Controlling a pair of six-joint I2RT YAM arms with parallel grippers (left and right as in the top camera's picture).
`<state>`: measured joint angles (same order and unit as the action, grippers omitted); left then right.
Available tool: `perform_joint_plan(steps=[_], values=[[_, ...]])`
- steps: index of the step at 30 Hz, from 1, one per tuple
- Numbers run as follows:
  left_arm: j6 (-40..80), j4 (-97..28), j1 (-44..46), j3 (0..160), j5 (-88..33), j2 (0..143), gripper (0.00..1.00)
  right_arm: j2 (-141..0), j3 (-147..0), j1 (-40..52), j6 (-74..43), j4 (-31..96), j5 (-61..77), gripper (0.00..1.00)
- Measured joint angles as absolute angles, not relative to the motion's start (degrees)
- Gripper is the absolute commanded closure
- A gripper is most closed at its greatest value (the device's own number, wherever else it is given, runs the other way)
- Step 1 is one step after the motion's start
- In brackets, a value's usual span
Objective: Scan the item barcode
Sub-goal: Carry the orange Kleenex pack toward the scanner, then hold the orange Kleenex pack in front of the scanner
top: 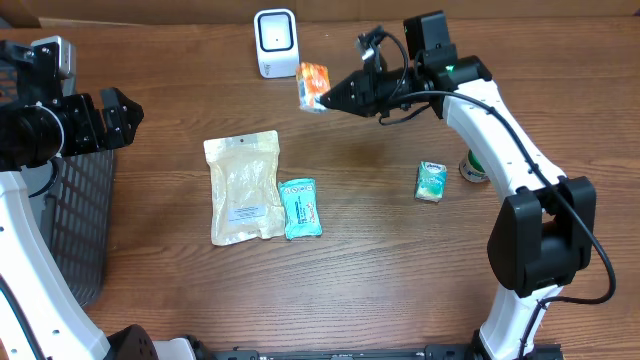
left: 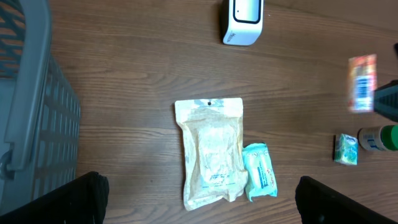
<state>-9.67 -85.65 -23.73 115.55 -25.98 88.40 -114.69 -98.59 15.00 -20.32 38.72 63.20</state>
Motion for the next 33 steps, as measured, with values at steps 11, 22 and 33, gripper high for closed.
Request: perform_joint_plan(steps=[11, 22, 33], values=[[-9.7, -85.6, -23.7, 115.5, -26.0, 88.4, 0.0, -114.7, -114.5, 15.6, -25.5, 47.2, 53.5, 0.96], [-9.7, -85.6, -23.7, 115.5, -26.0, 88.4, 0.0, -118.8, -125.8, 31.2, -9.6, 37.2, -7.0, 0.96], [-9.7, -85.6, -23.7, 115.5, -26.0, 88.4, 0.0, -141.2, -126.0, 33.0, 38.8, 3.3, -32.2, 0.96]])
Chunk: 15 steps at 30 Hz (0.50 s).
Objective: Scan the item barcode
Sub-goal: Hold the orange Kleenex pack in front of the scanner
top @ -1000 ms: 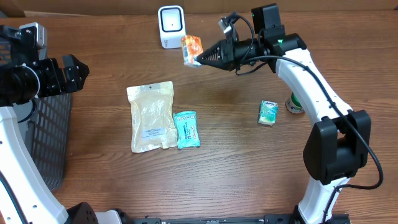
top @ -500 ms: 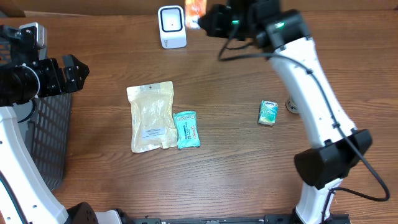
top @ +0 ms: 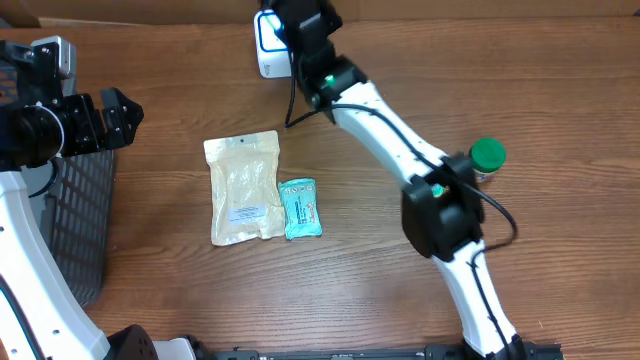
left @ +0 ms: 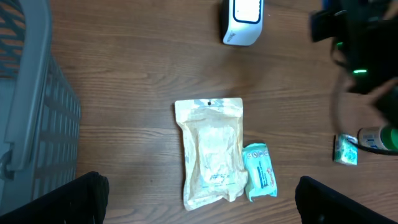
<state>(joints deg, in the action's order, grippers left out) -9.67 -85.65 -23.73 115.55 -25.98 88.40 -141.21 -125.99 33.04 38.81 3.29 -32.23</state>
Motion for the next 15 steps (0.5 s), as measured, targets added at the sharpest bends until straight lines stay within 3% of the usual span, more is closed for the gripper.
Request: perform_joint_plan(steps=[6, 15], values=[[-9.7, -85.6, -23.7, 115.5, -26.0, 88.4, 0.0, -146.7, -126.0, 33.0, 54.3, -1.1, -31.9, 0.96], [-9.7, -85.7, -23.7, 115.5, -26.0, 88.4, 0.01, -147.8, -126.0, 33.0, 60.2, 0.9, -28.9, 0.96]])
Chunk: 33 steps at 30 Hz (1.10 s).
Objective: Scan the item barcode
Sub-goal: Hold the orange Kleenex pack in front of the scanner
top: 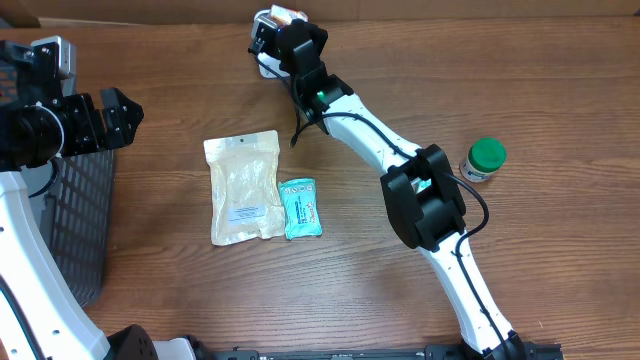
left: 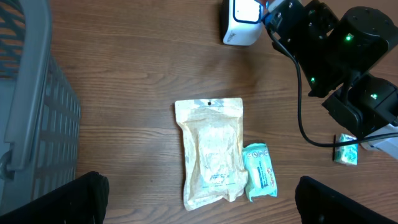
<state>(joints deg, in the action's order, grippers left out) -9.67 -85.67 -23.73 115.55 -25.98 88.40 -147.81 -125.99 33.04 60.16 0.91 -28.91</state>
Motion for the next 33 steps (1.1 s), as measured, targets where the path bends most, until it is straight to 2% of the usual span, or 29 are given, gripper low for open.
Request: perform_joint_plan(steps=[15, 22, 26, 33], values=[[-9.7, -85.6, -23.7, 115.5, -26.0, 88.4, 0.0, -147.8, -126.0, 33.1, 59.5, 2.2, -26.0, 0.96], [-9.7, -85.7, -23.7, 115.5, -26.0, 88.4, 0.0, -147.2, -126.0, 33.3, 49.2, 7.3, -23.4, 0.96], [-9.7, -85.7, -23.7, 115.5, -26.0, 88.4, 0.01, -143.4, -125.8, 33.4, 39.0, 17.6, -21.1, 0.96], [-9.7, -85.6, -23.7, 115.5, -26.0, 88.4, 0.0, -124.7, -125.6, 32.9, 11.1, 49.0, -13.4, 0.96]])
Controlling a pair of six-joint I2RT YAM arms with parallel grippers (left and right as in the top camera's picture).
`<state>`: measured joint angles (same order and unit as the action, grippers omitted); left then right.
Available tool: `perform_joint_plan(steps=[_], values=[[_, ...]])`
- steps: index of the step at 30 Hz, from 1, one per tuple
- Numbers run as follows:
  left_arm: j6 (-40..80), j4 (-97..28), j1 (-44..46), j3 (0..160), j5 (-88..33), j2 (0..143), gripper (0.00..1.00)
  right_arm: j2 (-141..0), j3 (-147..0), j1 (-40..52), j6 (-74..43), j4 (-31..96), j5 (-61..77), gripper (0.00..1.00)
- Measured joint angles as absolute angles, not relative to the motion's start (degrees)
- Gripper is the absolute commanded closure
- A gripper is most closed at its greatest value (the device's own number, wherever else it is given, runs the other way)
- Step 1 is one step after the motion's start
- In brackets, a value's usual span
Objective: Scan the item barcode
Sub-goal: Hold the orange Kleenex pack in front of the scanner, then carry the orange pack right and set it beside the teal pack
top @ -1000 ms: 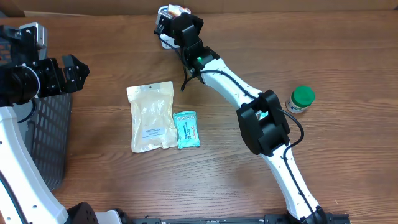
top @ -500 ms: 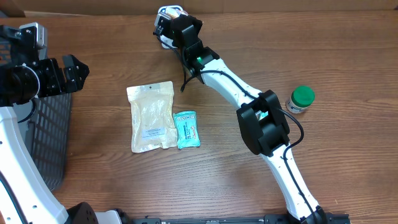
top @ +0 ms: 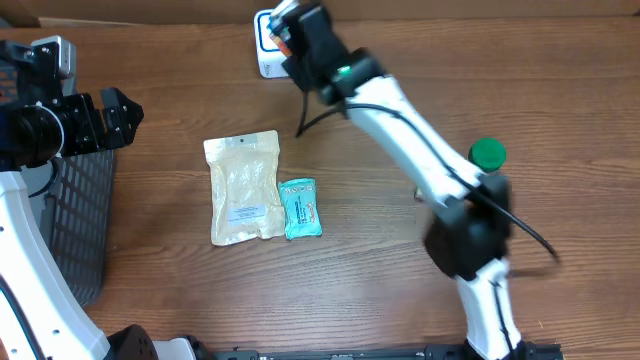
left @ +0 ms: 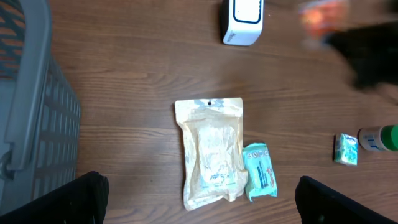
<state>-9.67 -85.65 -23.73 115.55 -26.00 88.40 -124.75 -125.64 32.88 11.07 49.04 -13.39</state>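
Observation:
The white barcode scanner [top: 268, 48] stands at the table's far edge and also shows in the left wrist view [left: 242, 22]. My right gripper [top: 291, 36] is right beside it, shut on a small orange packet [top: 283, 30]. In the left wrist view the orange packet [left: 320, 17] is a blur to the right of the scanner. My left gripper [top: 112, 115] hangs wide open over the left side, with nothing between its fingers [left: 87, 199].
A beige pouch [top: 243, 188] and a teal packet [top: 300, 208] lie side by side mid-table. A green-lidded bottle [top: 486, 156] stands at the right, with a small green box [left: 346, 149] beside it. A dark mesh basket [top: 60, 230] fills the left edge.
My right gripper, still holding the orange packet, has shifted a little to the right of the scanner, and the arm's elbow has swung right. The left arm has not moved.
My right gripper first held the orange packet in the air to the right of the scanner. It was then at the scanner, and later directly over it. Now it is beside the scanner again, blurred. The left arm stayed open and still throughout.

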Motion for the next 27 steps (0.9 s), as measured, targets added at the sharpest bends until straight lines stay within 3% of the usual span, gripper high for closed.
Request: perform_joint_plan(steps=[5, 10, 15, 27], values=[[-9.7, -85.6, -23.7, 115.5, -26.0, 88.4, 0.01, -112.5, -126.6, 28.6, -5.5, 71.4, -9.0, 0.96], [-9.7, -85.6, -23.7, 115.5, -26.0, 88.4, 0.01, -112.4, -125.4, 22.1, -15.0, 84.8, -7.4, 0.96], [-9.7, -85.6, -23.7, 115.5, -26.0, 88.4, 0.0, -114.4, -115.5, 17.0, -18.3, 84.2, -4.1, 0.96], [-9.7, -85.6, -23.7, 115.5, -26.0, 88.4, 0.0, -115.1, -92.5, 11.6, -16.9, 67.5, 2.9, 0.95]])
